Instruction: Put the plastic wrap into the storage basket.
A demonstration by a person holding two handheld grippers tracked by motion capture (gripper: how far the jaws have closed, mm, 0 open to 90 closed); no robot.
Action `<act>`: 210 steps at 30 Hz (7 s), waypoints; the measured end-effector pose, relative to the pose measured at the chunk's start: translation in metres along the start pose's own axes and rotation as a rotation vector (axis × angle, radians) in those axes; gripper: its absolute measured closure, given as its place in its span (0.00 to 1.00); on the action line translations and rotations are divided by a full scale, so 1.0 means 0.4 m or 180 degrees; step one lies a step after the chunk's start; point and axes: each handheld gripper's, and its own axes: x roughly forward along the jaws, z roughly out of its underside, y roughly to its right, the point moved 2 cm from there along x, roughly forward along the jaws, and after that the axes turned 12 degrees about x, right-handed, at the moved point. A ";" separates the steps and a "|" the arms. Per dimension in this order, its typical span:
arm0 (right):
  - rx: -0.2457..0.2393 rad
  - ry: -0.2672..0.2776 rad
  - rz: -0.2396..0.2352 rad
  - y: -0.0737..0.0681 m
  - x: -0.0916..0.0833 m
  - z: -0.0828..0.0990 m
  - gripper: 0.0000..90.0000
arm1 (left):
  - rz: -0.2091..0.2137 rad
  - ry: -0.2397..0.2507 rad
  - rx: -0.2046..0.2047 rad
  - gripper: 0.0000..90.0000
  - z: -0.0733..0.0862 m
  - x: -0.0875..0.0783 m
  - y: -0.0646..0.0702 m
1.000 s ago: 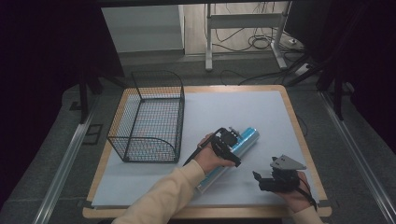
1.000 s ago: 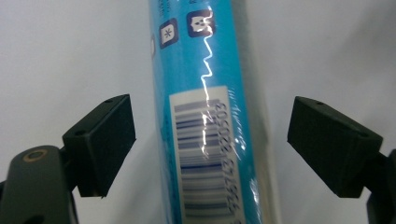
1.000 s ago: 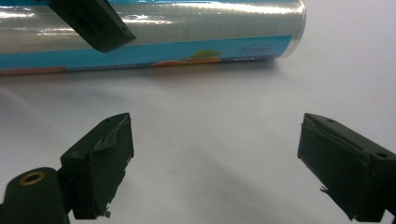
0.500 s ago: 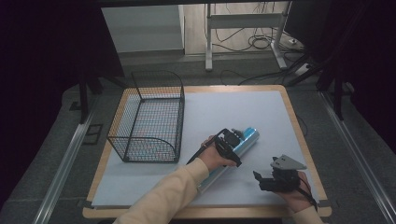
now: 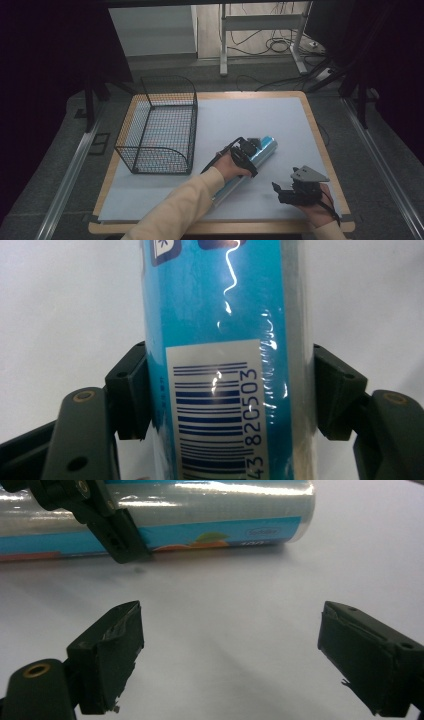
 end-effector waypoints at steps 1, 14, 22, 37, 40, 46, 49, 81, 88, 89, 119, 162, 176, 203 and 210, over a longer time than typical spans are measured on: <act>0.0005 0.0007 0.0001 0.001 -0.001 -0.001 0.13 | 0.0030 -0.0017 -0.0026 0.34 -0.001 -0.001 -0.003; 0.0008 0.0018 0.0006 0.004 -0.001 -0.001 0.13 | 0.0071 -0.0039 0.0085 0.35 -0.007 -0.056 -0.015; 0.0022 0.0015 0.0007 0.005 -0.001 -0.001 0.13 | 0.0036 0.0072 0.0125 0.35 -0.007 -0.100 -0.026; 0.0007 0.0028 0.0001 0.006 0.000 0.000 0.13 | -0.0054 0.0239 0.0200 0.35 -0.004 -0.180 -0.039; 0.0007 0.0060 -0.0014 0.006 -0.003 -0.003 0.13 | -0.0072 0.0261 0.0204 0.35 -0.004 -0.196 -0.042; 0.0002 0.0045 -0.0014 0.005 -0.002 -0.002 0.13 | -0.0117 0.0344 0.0187 0.35 -0.001 -0.222 -0.045; 0.0015 0.0051 -0.0018 0.006 -0.003 -0.002 0.13 | -0.0113 0.0331 0.0223 0.35 0.000 -0.239 -0.050; -0.0005 0.0040 -0.0013 0.004 -0.001 -0.002 0.13 | -0.0272 0.0416 0.0311 0.35 -0.011 -0.332 -0.069; 0.0006 0.0038 -0.0011 0.005 -0.001 -0.002 0.13 | -0.0307 0.0447 0.0288 0.35 -0.018 -0.348 -0.081; 0.0007 0.0033 -0.0011 0.005 0.000 -0.002 0.13 | -0.0308 0.0459 0.0283 0.35 -0.020 -0.351 -0.083; 0.0019 0.0058 0.0000 0.007 -0.001 -0.002 0.13 | -0.0459 0.0571 0.0240 0.35 -0.031 -0.433 -0.117; 0.0030 0.0024 0.0021 0.013 0.004 0.000 0.13 | -0.0760 0.0677 -0.0016 0.35 -0.004 -0.606 -0.243; 0.0034 0.0021 0.0024 0.013 0.004 0.000 0.13 | -0.0874 0.0686 -0.0205 0.35 0.057 -0.635 -0.283; 0.0098 0.0018 -0.0021 0.013 0.008 0.001 0.13 | -0.0961 0.0376 -0.0627 0.35 0.204 -0.514 -0.425; 0.0113 0.0025 -0.0023 0.014 0.008 0.000 0.13 | -0.0956 0.0308 -0.0693 0.35 0.214 -0.474 -0.460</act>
